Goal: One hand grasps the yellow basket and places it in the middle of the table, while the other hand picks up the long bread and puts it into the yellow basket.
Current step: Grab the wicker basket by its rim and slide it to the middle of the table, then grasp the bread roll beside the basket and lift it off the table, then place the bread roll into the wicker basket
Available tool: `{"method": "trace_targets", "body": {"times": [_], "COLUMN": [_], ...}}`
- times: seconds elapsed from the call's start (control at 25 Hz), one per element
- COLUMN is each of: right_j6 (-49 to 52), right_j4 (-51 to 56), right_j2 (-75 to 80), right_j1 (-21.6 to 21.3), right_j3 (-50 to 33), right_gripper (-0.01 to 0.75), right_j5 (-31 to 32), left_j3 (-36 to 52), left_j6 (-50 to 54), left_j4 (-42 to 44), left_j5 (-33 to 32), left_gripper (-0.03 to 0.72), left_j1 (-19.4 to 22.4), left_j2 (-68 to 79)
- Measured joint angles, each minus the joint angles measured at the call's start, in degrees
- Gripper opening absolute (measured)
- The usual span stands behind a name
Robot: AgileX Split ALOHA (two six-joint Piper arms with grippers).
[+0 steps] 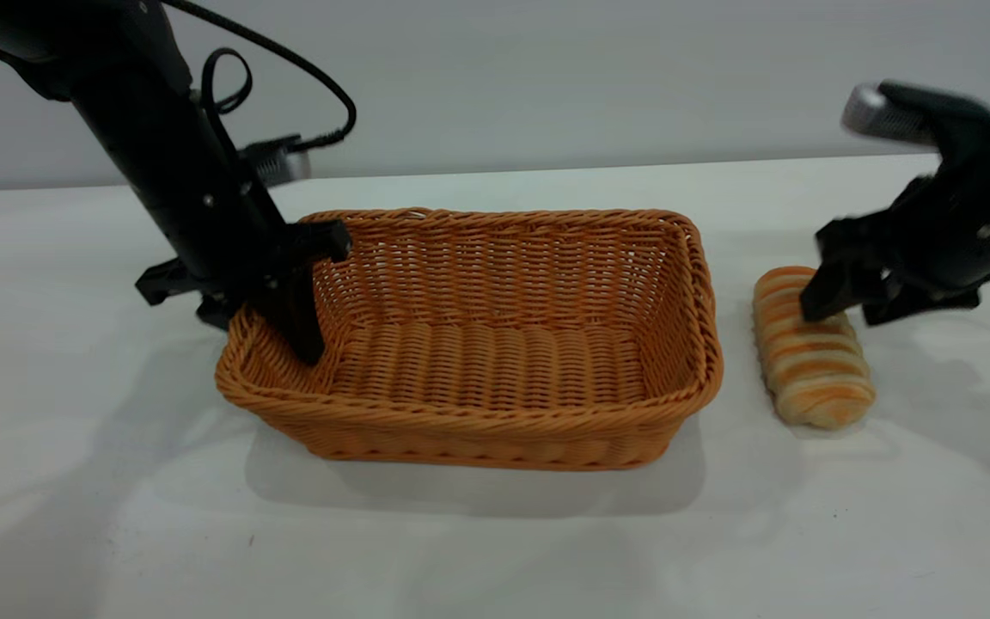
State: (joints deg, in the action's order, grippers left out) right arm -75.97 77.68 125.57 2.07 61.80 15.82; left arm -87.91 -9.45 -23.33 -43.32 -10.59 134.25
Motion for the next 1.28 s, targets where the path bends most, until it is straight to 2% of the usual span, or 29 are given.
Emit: {"method": "trace_targets", "body": {"times": [0.12,0.2,0.24,0.36,0.4,0.44,0.56,0.72,0.88,0.96,1.08,1.16,1.28], "right_j6": [0.1,0.3,0.3,0.3,0.4,0.4,3.2,16.3,23.8,23.8,21.1,18.3,15.0], "right_j4": [0.2,0.5,0.5,-0.4,-0.7,-1.4,-8.9,-23.6,-29.3,-28.2,-23.3,-18.7,-13.2], "right_j2": [2.9,3.6,3.8,3.9,3.9,3.7,1.4,-8.1,-17.6,-19.6,-19.3,-17.6,-13.4], "right_j1": [0.8,0.8,0.8,0.8,0.8,0.7,-0.4,-1.0,1.1,4.4,11.9,17.1,22.3], "right_j3": [1.5,1.8,1.8,1.8,1.8,1.9,1.8,1.8,1.8,1.8,1.8,1.8,2.8], "right_gripper": [0.533,0.482,0.434,0.164,0.097,0.064,0.051,0.051,0.049,0.049,0.049,0.052,0.087], "right_j5": [-1.6,-2.6,-2.8,-2.6,-1.9,-1.2,3.8,11.7,15.5,15.7,14.4,11.1,4.4], "left_j3": [0.0,0.0,0.0,0.0,0.0,0.0,0.0,0.0,0.0,0.0,0.1,0.1,1.0], "left_j6": [0.0,0.0,0.0,0.2,0.5,0.6,0.7,1.1,1.5,1.9,2.9,3.6,4.2], "left_j4": [1.6,3.8,4.6,7.6,8.3,9.1,10.5,12.1,13.8,14.6,15.7,16.2,17.2], "left_j5": [-2.8,-5.4,-6.4,-8.7,-9.3,-10.0,-12.4,-15.3,-18.1,-19.5,-23.3,-23.6,-23.6], "left_gripper": [0.525,0.617,0.647,0.665,0.66,0.653,0.62,0.59,0.584,0.584,0.584,0.584,0.584], "left_j1": [0.0,0.0,0.0,0.0,0.0,0.0,0.0,0.0,0.0,0.0,0.0,0.0,0.0], "left_j2": [-0.5,-2.1,-3.1,-8.3,-10.0,-12.2,-19.3,-30.9,-42.8,-47.7,-54.0,-57.0,-61.0]}}
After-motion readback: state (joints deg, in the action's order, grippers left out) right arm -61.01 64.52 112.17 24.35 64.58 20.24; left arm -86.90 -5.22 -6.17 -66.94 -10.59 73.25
